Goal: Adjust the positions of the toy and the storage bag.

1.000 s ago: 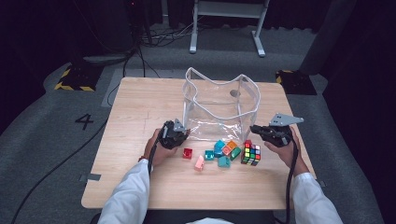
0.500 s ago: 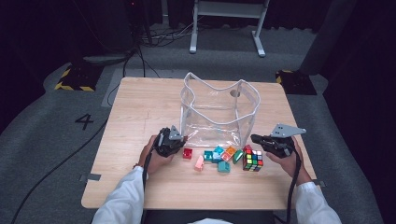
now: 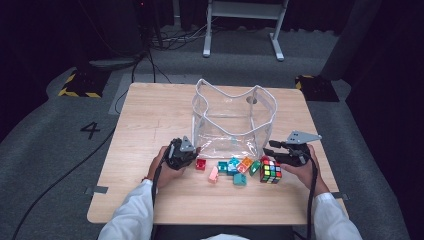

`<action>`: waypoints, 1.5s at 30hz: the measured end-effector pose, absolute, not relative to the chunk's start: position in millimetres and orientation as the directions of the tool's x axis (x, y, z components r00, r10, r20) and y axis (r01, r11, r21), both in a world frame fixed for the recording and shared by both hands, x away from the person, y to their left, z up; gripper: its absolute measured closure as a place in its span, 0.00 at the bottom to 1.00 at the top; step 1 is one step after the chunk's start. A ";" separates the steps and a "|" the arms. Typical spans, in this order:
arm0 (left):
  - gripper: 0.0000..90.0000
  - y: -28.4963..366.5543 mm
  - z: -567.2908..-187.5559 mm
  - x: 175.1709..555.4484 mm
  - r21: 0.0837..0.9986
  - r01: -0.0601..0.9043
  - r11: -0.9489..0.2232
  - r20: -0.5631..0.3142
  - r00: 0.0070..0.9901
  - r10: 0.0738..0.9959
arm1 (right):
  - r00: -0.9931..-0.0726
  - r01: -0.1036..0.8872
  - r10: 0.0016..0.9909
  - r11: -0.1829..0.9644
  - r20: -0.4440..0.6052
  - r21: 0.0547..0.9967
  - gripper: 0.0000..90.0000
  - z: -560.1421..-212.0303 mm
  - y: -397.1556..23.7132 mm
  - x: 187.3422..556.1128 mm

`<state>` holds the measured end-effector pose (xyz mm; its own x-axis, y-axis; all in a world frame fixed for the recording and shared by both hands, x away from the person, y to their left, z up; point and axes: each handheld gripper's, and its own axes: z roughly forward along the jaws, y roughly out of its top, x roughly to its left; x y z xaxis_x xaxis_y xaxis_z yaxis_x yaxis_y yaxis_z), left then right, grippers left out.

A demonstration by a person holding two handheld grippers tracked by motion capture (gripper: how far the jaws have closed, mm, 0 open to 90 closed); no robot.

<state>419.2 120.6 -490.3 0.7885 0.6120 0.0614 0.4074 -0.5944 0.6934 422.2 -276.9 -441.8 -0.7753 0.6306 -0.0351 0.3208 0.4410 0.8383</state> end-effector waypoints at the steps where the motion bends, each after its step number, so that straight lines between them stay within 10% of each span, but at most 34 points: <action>1: 0.93 119.9 -491.0 419.1 0.696 0.418 -0.584 0.047 0.785 0.617 | -0.781 0.311 0.624 0.448 -0.043 0.838 0.74 -444.1 -272.2 424.8; 7: 0.94 120.4 -491.2 420.0 0.697 0.419 -0.582 0.043 0.785 0.618 | -0.767 0.293 0.638 0.448 -0.073 0.845 0.96 -446.2 -267.0 427.5; 24: 0.94 126.6 -490.6 400.8 0.697 0.410 -0.588 0.038 0.798 0.601 | -0.811 0.266 0.582 0.460 -0.061 0.847 0.97 -446.5 -270.6 400.7; 32: 0.80 135.0 -493.0 388.5 0.692 0.420 -0.587 0.035 0.793 0.608 | -0.842 0.254 0.538 0.466 -0.043 0.847 0.51 -446.1 -283.8 384.5; 45: 0.37 163.5 -497.3 369.3 0.674 0.488 -0.555 -0.002 0.753 0.659 | -0.859 0.280 0.511 0.486 -0.009 0.828 0.40 -457.5 -300.9 383.2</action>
